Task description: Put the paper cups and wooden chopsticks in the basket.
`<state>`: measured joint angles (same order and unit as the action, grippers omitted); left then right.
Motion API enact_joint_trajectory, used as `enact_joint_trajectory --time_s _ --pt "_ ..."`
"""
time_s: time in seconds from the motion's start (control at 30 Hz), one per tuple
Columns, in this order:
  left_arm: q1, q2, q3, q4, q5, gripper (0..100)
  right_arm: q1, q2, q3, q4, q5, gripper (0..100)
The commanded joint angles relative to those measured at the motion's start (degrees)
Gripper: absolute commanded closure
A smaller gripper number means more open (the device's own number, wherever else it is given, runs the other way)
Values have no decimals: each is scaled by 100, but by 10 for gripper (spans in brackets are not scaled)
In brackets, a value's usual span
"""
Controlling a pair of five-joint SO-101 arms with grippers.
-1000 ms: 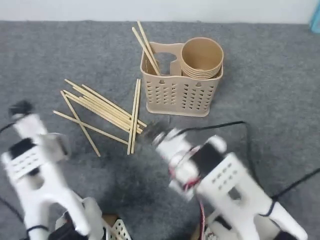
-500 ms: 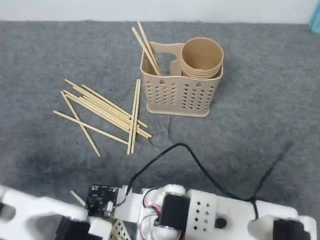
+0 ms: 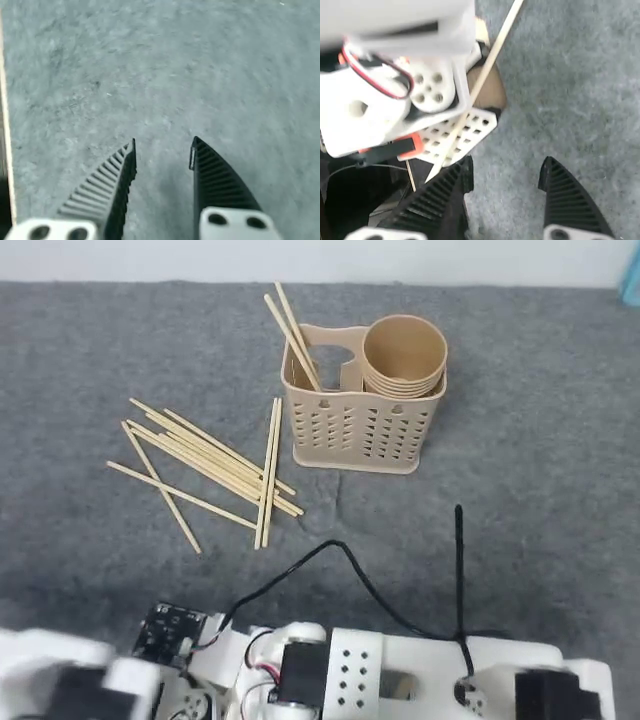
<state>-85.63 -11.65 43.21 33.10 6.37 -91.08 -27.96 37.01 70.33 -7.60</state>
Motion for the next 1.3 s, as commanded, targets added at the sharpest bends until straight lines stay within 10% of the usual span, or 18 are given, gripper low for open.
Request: enact_joint_trajectory --time_s 0.0,0.3,0.77,1.27 --pt "-255 1081 -1798 756 378 830 -690 22 79 -40 44 782" --pt "-607 2444 -4031 1495 1011 830 -1560 92 123 -4 -492 782" --pt "-800 2497 -4092 1442 1758 830 -778 92 105 -400 -1222 782" --pt "1222 2004 -3662 4580 35 829 2756 -136 -396 -330 -1196 785"
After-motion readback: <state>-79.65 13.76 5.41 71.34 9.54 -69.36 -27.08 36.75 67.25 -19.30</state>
